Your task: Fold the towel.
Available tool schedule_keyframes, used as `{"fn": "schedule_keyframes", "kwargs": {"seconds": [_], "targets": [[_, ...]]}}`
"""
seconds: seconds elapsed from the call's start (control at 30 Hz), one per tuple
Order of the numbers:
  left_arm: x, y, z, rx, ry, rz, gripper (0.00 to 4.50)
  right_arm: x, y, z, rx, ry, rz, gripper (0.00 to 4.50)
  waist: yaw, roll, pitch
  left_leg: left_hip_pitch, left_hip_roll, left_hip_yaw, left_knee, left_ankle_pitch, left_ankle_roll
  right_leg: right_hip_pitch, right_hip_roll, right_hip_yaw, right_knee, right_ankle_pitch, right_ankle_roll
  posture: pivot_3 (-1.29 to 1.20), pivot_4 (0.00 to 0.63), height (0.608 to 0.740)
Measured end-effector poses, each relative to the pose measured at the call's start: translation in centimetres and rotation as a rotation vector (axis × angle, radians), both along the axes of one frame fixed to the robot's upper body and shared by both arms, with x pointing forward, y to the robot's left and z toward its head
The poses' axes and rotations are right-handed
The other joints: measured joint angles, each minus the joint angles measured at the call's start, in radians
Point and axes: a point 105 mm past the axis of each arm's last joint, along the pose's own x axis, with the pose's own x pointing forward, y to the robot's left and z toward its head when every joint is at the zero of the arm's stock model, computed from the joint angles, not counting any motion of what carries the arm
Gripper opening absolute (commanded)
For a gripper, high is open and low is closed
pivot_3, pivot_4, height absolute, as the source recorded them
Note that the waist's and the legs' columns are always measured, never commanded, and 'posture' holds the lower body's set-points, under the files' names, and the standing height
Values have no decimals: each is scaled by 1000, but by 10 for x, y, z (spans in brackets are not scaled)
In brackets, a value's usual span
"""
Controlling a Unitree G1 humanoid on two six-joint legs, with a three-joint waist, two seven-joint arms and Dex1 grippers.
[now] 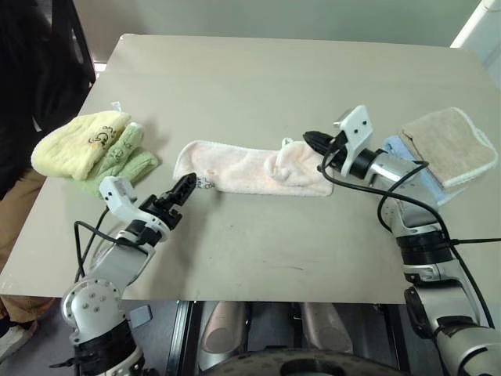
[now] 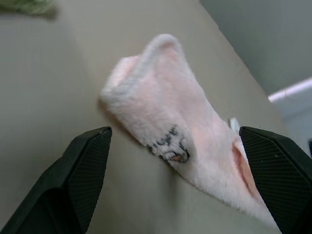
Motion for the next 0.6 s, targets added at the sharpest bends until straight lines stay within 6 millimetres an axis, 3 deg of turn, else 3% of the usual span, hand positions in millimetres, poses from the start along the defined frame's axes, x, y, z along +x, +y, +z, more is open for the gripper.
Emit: {"fn": "schedule_keyframes", "kwargs": {"seconds": [0.1,0.27,0.5,0.6], "targets": [[6,1,-3,-41,39,19,4500,-1,1,1,1,0,3,248,0,0,0,0,0,0,0,2,2,0,0,0,0,0,0,0,150,736],[32,0,-5,-164,90,60,4500,-6,6,8,13,-17,16,248,3,0,0,1,0,0,-1,2,3,2,0,0,1,1,0,0,150,736],[52,-4,-5,-199,108,43,4500,-14,8,7,29,-8,16,248,8,1,1,7,-1,-1,-2,-1,-3,9,0,0,0,-4,7,0,150,736],[54,-5,-9,-181,122,34,3573,-19,10,8,31,-7,22,205,9,1,1,7,-1,-1,-2,-1,-3,9,0,0,0,-4,7,0,150,736]]}}
